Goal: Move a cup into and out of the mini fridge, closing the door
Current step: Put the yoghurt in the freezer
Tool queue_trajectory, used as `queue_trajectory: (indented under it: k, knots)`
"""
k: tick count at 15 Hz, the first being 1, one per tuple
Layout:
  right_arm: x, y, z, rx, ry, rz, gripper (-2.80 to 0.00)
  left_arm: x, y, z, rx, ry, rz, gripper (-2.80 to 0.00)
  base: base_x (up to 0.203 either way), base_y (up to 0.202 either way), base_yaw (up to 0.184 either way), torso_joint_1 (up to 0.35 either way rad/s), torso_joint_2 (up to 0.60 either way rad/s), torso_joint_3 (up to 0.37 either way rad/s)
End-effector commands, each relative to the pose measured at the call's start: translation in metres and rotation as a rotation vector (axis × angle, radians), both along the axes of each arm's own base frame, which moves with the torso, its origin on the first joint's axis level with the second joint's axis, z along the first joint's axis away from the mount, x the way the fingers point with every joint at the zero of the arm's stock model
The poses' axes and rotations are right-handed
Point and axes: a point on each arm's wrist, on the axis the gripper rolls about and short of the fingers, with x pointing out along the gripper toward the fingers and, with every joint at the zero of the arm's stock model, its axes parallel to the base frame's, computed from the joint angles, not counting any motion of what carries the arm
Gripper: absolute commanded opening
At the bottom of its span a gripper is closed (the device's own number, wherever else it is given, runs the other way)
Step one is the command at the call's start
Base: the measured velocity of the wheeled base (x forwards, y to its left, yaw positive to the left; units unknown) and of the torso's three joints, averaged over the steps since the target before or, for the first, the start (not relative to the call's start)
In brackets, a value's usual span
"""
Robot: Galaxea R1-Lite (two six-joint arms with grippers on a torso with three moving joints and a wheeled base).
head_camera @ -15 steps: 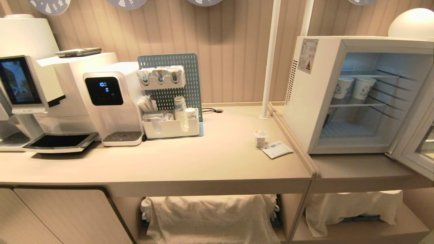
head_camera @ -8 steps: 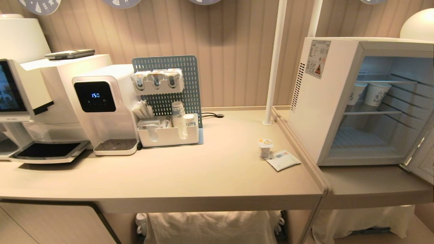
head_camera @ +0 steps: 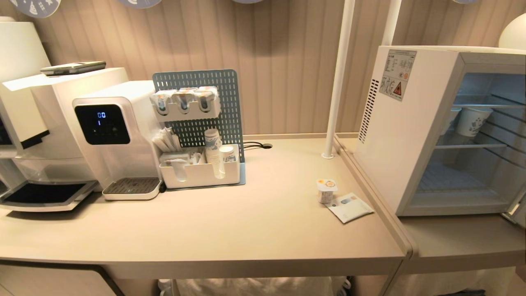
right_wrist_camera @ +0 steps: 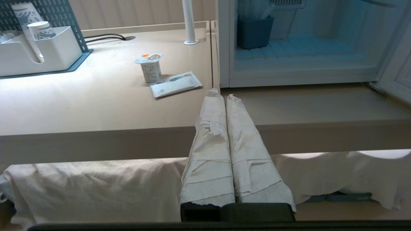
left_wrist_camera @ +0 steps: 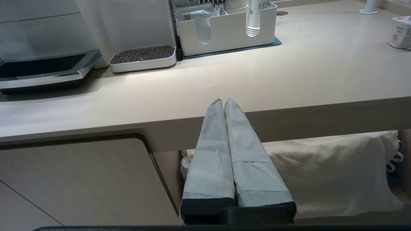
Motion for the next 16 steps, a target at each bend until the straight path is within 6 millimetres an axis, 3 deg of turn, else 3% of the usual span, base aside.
queue_trajectory:
  k: [1, 3, 4, 6, 8, 11, 14, 16]
  knots:
    - [-0.009, 0.000, 0.029, 0.011, -0.080, -0.019, -2.80, 0.000, 0.000, 0.000, 0.006, -0.002, 0.001, -2.80, 0.000, 0.000, 0.000, 0.000, 0.00, 0.000]
    - [-0.026, -0.001, 0.089, 0.029, -0.162, -0.021, -2.80, 0.000, 0.000, 0.000, 0.010, -0.003, 0.002, -2.80, 0.000, 0.000, 0.000, 0.000, 0.00, 0.000]
    - [-0.025, 0.000, 0.117, 0.035, -0.140, -0.004, -2.80, 0.000, 0.000, 0.000, 0.006, -0.003, 0.002, -2.80, 0.000, 0.000, 0.000, 0.000, 0.00, 0.000]
    - [0.013, 0.001, 0.144, 0.049, 0.046, 0.061, -2.80, 0.000, 0.000, 0.000, -0.001, -0.005, 0.002, -2.80, 0.000, 0.000, 0.000, 0.000, 0.00, 0.000]
    - [0.065, 0.004, 0.149, 0.074, 0.270, 0.176, -2.80, 0.000, 0.000, 0.000, -0.005, -0.004, 0.002, -2.80, 0.000, 0.000, 0.000, 0.000, 0.00, 0.000]
    - [0.147, 0.012, 0.120, 0.114, 0.575, 0.379, -2.80, 0.000, 0.000, 0.000, -0.010, -0.006, 0.008, -2.80, 0.000, 0.000, 0.000, 0.000, 0.00, 0.000]
    - [0.226, 0.023, 0.059, 0.121, 0.780, 0.474, -2.80, 0.000, 0.000, 0.001, -0.031, -0.007, 0.010, -2.80, 0.000, 0.000, 0.000, 0.000, 0.00, 0.000]
    - [0.269, 0.035, 0.018, 0.096, 0.794, 0.478, -2.80, 0.000, 0.000, 0.001, -0.038, -0.007, 0.013, -2.80, 0.000, 0.000, 0.000, 0.000, 0.00, 0.000]
